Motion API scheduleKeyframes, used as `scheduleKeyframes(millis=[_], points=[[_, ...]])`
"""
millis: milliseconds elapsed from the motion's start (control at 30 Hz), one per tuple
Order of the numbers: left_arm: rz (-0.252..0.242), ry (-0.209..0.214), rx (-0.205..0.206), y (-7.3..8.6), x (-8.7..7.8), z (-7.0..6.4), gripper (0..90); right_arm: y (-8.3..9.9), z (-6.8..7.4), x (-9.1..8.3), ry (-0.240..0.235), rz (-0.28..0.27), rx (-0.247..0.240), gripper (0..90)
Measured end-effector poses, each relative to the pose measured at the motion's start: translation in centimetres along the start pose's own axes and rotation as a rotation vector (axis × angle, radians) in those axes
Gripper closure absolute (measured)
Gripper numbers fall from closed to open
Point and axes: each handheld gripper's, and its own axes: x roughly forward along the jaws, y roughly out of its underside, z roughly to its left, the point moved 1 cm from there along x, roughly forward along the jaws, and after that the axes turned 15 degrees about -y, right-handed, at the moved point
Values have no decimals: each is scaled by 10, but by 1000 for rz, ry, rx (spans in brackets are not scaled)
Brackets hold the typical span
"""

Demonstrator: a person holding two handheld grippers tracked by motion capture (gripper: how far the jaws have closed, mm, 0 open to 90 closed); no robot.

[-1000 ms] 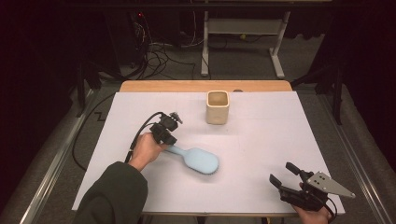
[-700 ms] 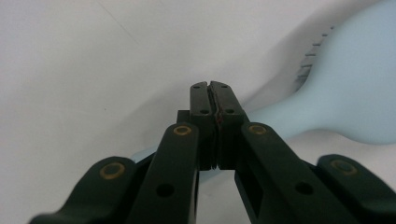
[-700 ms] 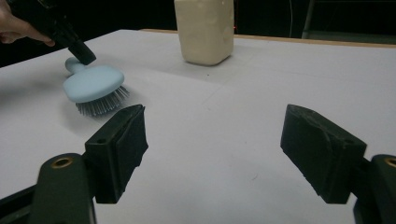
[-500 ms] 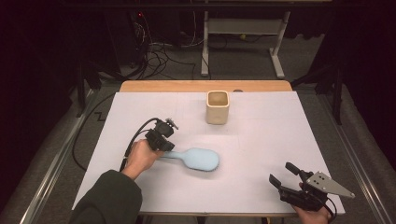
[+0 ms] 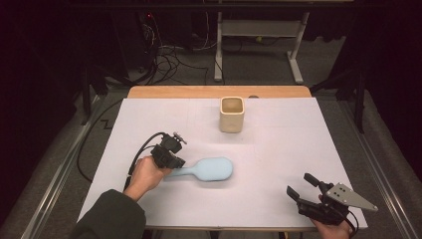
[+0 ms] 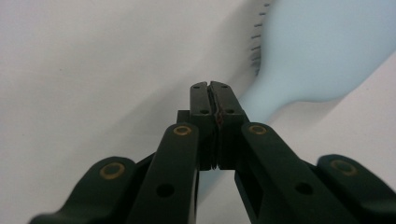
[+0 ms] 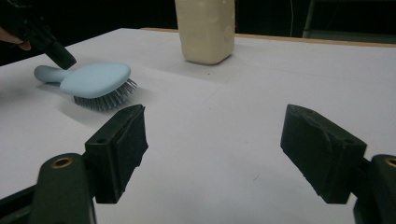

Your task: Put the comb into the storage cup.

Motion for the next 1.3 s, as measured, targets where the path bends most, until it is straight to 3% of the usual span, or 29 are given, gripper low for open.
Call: scheduleKeyframes(millis=[333,467,833,1067,1300], points=[[-7,31,-2,11,-3,-2,882,0,0,0,0,0,1,233],[1,3,3,12,-2,-1,882,0,0,0,-1,0,1,233],[32,-6,1,20,2,2,885,0,0,0,-3,-3,2,233],[41,32,16,32,5,-8,884,0,0,0,-2,-1,3,233],[13,52,44,38,3,-24,883,0,0,0,3,-2,2,233]])
